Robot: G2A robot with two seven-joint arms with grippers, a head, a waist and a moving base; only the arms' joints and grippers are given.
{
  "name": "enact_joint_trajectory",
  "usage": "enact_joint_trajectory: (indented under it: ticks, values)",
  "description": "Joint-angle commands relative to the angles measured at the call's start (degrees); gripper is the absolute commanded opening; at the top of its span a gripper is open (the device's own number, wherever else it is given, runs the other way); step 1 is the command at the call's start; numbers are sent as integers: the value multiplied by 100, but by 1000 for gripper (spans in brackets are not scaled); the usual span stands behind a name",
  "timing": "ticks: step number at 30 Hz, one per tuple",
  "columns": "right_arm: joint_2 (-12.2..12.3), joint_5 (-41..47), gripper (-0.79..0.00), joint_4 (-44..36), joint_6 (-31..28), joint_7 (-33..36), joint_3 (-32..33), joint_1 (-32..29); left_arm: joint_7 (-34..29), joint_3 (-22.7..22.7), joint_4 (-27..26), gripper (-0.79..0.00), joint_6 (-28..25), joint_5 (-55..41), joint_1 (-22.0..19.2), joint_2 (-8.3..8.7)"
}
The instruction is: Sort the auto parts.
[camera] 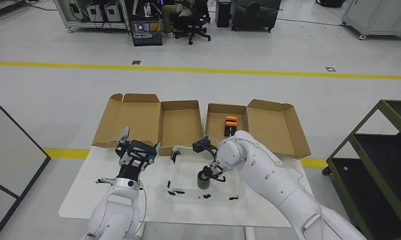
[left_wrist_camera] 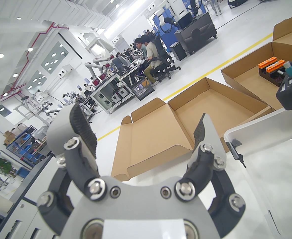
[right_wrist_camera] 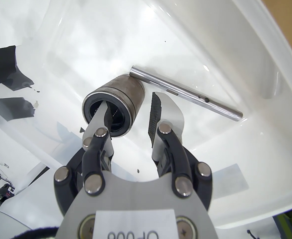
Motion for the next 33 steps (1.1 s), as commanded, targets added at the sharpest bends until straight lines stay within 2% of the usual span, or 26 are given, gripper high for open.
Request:
enact_joint_trajectory:
  ticks: [1, 2, 3, 4, 5, 9, 13, 18, 21, 26, 29, 33]
  values:
    - [-60, 48, -486, 164, 10, -14, -64, 68, 0, 0, 0, 0, 0, 0, 0, 0]
    - [-79, 55, -505, 211, 7, -21, -87, 90, 0, 0, 0, 0, 0, 0, 0, 0]
    - [-106, 83, -585, 275, 0, -32, -111, 119, 0, 0, 0, 0, 0, 0, 0, 0]
    - [-140, 114, -711, 346, -16, -54, -140, 153, 0, 0, 0, 0, 0, 0, 0, 0]
    - [-154, 122, -785, 368, -26, -73, -152, 168, 0, 0, 0, 0, 0, 0, 0, 0]
    - [-190, 203, -785, 320, -184, -141, -154, 186, 0, 0, 0, 0, 0, 0, 0, 0]
    - [-128, 231, -785, 87, -262, -303, 15, 118, 0, 0, 0, 0, 0, 0, 0, 0]
    - [109, 14, -785, -878, -384, -651, 465, -225, 0, 0, 0, 0, 0, 0, 0, 0]
    - [373, -279, -785, -1905, -424, -992, 1071, -721, 0, 0, 0, 0, 0, 0, 0, 0]
    - [822, -274, -785, -3566, -726, -1444, 2709, -1874, 0, 0, 0, 0, 0, 0, 0, 0]
    - [956, 42, -785, -3885, -930, -1602, 3474, -2237, 0, 0, 0, 0, 0, 0, 0, 0]
    - [1027, 346, -785, -3580, -887, -1791, 3981, -2235, 0, 0, 0, 0, 0, 0, 0, 0]
